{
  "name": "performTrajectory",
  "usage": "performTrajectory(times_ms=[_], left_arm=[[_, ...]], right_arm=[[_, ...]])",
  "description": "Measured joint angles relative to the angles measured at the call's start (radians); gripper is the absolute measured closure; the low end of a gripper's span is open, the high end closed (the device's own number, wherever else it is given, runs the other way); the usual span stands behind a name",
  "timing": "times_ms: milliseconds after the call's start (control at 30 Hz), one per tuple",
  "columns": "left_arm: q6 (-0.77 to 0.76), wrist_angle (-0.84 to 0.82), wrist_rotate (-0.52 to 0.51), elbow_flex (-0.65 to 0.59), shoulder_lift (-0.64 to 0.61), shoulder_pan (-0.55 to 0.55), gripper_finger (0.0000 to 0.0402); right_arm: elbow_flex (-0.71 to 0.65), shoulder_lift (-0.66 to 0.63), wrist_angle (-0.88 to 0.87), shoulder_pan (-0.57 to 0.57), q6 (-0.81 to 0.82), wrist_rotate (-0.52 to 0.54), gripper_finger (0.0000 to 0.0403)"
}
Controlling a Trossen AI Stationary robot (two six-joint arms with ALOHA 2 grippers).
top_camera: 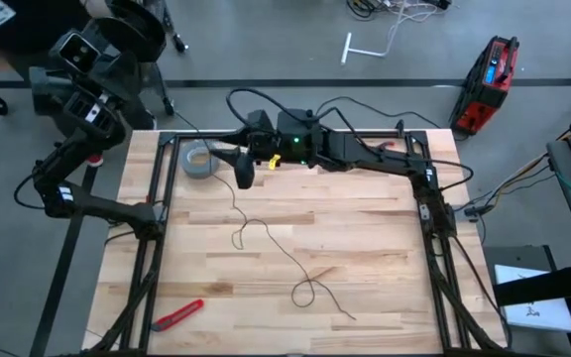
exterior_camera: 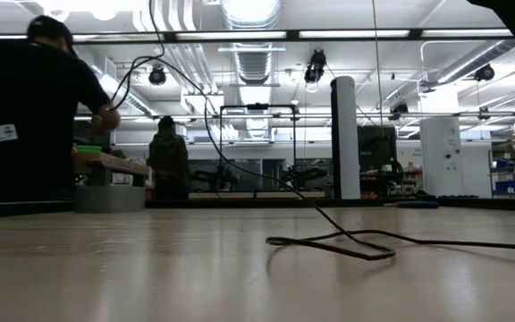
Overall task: Coil cords
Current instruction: Coil the black wire on the black spool
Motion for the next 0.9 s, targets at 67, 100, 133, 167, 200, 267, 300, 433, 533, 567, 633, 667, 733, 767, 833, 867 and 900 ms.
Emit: performTrajectory(times_ms=[67, 100, 133, 167, 200, 267, 300, 433, 533, 567, 633, 667, 733, 767, 833, 867, 900], left_arm=[[0.000, 0.000, -0.003, 0.000, -0.011, 0.001, 0.0401], [0.000, -0.001, -0.004, 0.000, -0.017, 0.001, 0.0401], [0.000, -0.003, -0.006, 0.000, -0.023, 0.001, 0.0401], [0.003, -0.007, -0.007, 0.000, -0.028, 0.001, 0.0401], [0.010, -0.021, -0.007, 0.000, -0.035, 0.001, 0.0401], [0.041, -0.063, -0.008, 0.000, -0.045, 0.001, 0.0401], [0.054, -0.086, -0.007, 0.000, -0.050, 0.001, 0.0401], [0.075, -0.118, -0.009, 0.000, -0.054, 0.001, 0.0401], [0.076, -0.116, -0.010, 0.000, -0.053, 0.001, 0.0401], [0.076, -0.116, -0.010, 0.000, -0.051, 0.001, 0.0401], [0.076, -0.116, -0.010, 0.000, -0.047, 0.001, 0.0401], [0.076, -0.116, -0.011, 0.000, -0.043, 0.001, 0.0401], [0.076, -0.117, -0.011, 0.000, -0.039, 0.001, 0.0401], [0.077, -0.116, -0.012, 0.000, -0.035, 0.001, 0.0401], [0.079, -0.113, -0.013, 0.000, -0.030, 0.001, 0.0401], [0.079, -0.113, -0.013, 0.000, -0.027, 0.001, 0.0401], [0.079, -0.110, -0.013, 0.000, -0.022, 0.001, 0.0401]], right_arm=[[0.000, -0.013, -0.002, -0.002, -0.022, 0.027, 0.0195], [0.000, -0.023, -0.007, -0.004, -0.034, 0.033, 0.0191], [0.000, -0.030, -0.003, -0.004, -0.048, 0.037, 0.0187], [0.000, -0.040, 0.001, -0.005, -0.050, 0.035, 0.0184], [0.000, -0.047, 0.000, -0.005, -0.052, 0.033, 0.0181], [0.001, -0.053, 0.010, -0.001, -0.052, -0.008, 0.0176], [0.001, -0.054, 0.009, 0.005, -0.051, -0.024, 0.0175], [0.001, -0.047, 0.004, 0.032, -0.034, -0.037, 0.0175], [0.001, -0.025, 0.011, 0.047, -0.033, -0.036, 0.0176], [0.001, -0.016, 0.016, 0.050, -0.033, -0.036, 0.0176], [0.000, 0.003, 0.016, 0.050, -0.033, -0.036, 0.0176], [0.000, 0.012, 0.024, 0.050, -0.030, -0.036, 0.0176], [0.000, 0.024, 0.030, 0.041, 0.003, -0.037, 0.0175], [0.000, 0.030, 0.041, 0.036, 0.017, -0.037, 0.0174], [0.000, 0.039, 0.057, 0.026, 0.035, -0.048, 0.0173], [0.000, 0.044, 0.071, 0.022, 0.043, -0.055, 0.0172], [0.000, 0.051, 0.088, 0.021, 0.049, -0.058, 0.0172]])
